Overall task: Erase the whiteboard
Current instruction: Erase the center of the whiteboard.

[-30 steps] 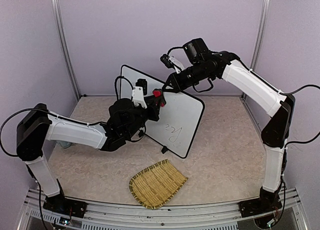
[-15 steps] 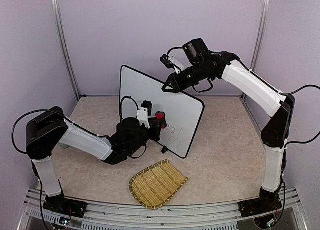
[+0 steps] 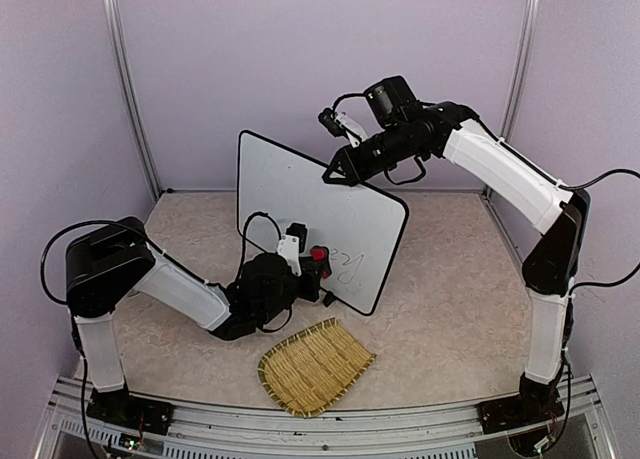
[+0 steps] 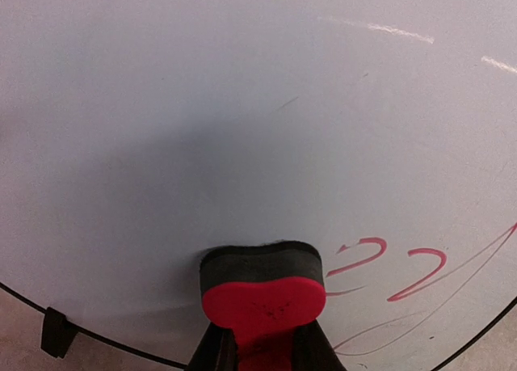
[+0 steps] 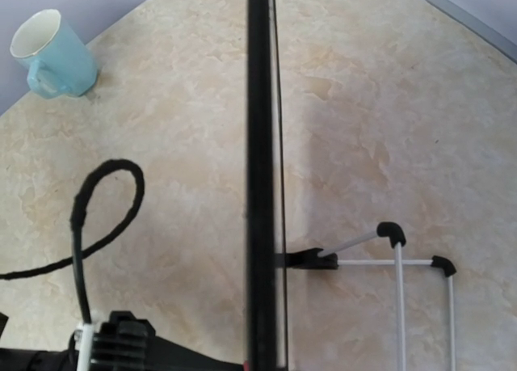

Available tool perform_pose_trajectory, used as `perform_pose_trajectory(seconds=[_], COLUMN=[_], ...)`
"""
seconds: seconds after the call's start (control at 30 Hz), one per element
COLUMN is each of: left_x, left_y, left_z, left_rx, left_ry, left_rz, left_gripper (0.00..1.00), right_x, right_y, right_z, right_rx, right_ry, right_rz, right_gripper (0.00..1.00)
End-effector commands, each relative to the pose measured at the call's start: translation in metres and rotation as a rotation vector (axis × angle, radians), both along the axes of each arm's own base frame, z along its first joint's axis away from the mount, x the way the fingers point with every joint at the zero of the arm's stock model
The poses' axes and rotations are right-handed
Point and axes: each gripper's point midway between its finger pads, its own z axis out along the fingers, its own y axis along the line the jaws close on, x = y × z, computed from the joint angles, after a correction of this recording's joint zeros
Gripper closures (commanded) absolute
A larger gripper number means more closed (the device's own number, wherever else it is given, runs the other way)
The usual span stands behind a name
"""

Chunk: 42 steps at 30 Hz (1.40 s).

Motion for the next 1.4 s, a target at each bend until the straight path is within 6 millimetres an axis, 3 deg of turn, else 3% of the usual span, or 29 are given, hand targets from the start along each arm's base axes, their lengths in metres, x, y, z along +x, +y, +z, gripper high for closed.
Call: perform_pose_trajectory(seconds=[0.0, 0.17, 0.3, 0.5, 0.63, 0.97, 1.37], left_x=[0.006, 0.013, 0.018, 0.016, 0.017, 0.013, 0.001], left_y=[-0.007, -0.008, 0.001, 0.008, 0.003, -0.004, -0.001], left_z=[0.037, 0.086, 0.114, 0.13, 0.112, 0.029, -0.014], left_rx=[-0.034, -0.074, -0.096, -0.115, -0.09, 0.028, 0.101], left_ry=[-0.064, -0.142, -0.182, -0.202, -0.168, -0.004, 0.048], left_rz=[0.013, 0.042, 0.098, 0.118, 0.106, 0.166, 0.163], left_gripper=[0.81, 0.8, 0.8, 0.8, 0.8, 0.8, 0.8], right_x=[-0.058, -0.057, -0.058, -0.058, -0.057, -0.057, -0.058], right_y=[0.034, 0.034, 0.034, 0.034, 0.034, 0.033, 0.033], right_z=[-0.081, -0.081, -0.079, -0.079, -0.079, -0.08, -0.079], right_rx=[-0.08, -0.079, -0.08, -0.078, -0.08, -0.083, -0.082], right_ry=[0.304, 0.304, 0.3, 0.299, 0.297, 0.296, 0.295], right_rz=[0.149, 0.147, 0.148, 0.149, 0.146, 0.145, 0.146], right_gripper=[1.0, 1.0, 1.0, 1.0, 1.0, 1.0, 1.0])
